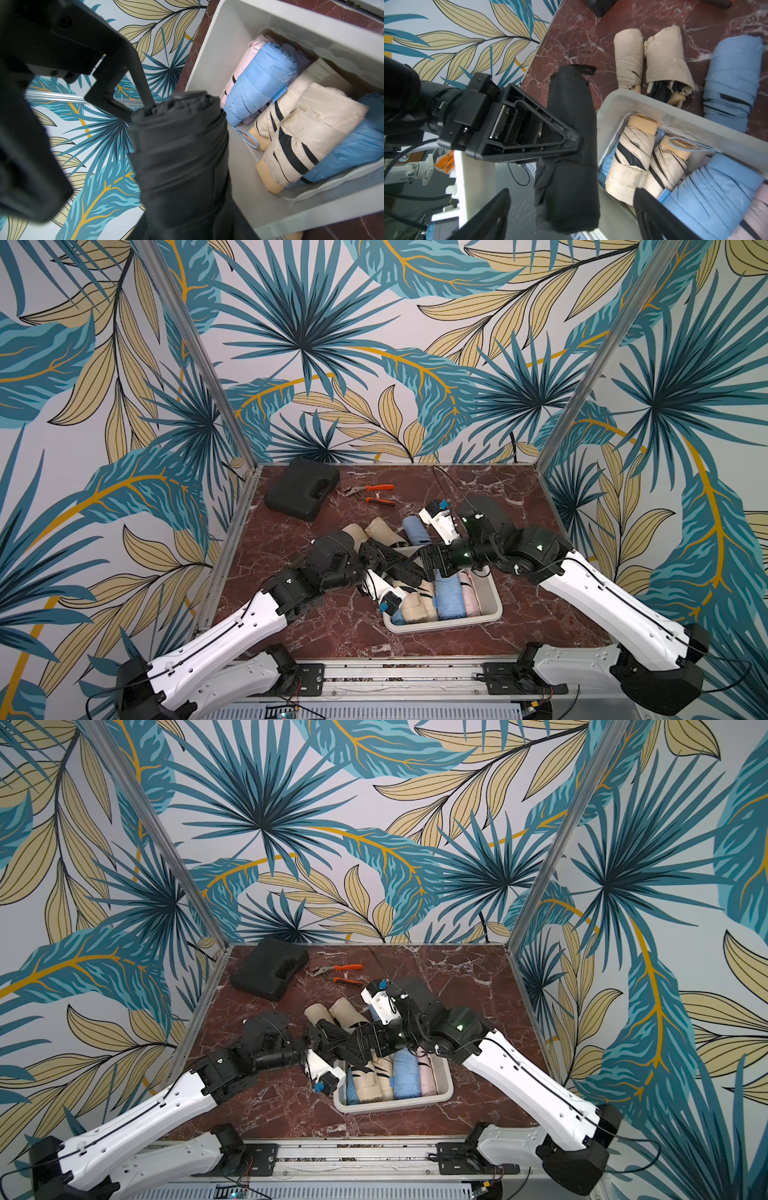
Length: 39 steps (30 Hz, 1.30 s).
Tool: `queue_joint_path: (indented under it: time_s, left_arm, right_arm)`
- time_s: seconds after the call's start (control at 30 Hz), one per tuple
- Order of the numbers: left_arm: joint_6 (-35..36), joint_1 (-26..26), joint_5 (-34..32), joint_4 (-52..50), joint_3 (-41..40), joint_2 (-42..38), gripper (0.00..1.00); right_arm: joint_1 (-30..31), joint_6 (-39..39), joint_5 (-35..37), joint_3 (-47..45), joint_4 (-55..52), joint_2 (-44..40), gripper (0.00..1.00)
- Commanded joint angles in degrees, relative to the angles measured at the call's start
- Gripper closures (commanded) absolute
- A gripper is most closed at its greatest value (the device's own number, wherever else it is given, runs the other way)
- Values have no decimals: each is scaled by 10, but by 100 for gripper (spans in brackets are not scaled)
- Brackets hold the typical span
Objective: Put the umbrella into the storage box
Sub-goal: Pick up the umbrella from the center of the board.
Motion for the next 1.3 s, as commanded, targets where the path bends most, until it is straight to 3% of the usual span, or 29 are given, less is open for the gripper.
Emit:
queue_joint_path:
  time_s: [0.0, 0.37, 0.6, 0.7, 0.8, 0.83, 0.87, 1.07, 1.13, 1.27]
  left_arm:
    - [40, -3, -12, 44, 18, 1, 100]
    - [54, -9, -19, 68, 14, 6, 100]
    - [48, -10, -25, 81, 10, 10, 98]
    - [28, -10, -29, 99, 1, 3, 70]
    - [-38, -11, -39, 129, -6, -12, 40]
    - [-54, -11, -41, 132, -7, -17, 28]
    - [-71, -11, -46, 132, -9, -25, 3]
    - [-199, -11, -100, 37, -4, -88, 0]
    - [-266, -11, -104, 32, -19, -130, 0]
    - [-470, -10, -150, 33, -39, -200, 0]
  right_arm:
    - [1, -12, -55, 14, -22, 20, 6]
    - [5, -25, -60, 8, -24, 69, 31]
    - [4, -22, -53, 8, -19, 80, 65]
    - [5, -12, -52, -5, -6, 73, 76]
    - [5, 4, -45, -20, 18, 58, 85]
    - [5, 8, -37, -25, 22, 53, 87]
    - [4, 14, -24, -31, 26, 46, 89]
    - [1, 48, 51, -74, 39, -9, 96]
    - [1, 61, 81, -93, 39, -34, 99]
    - [0, 76, 114, -140, 9, -98, 100]
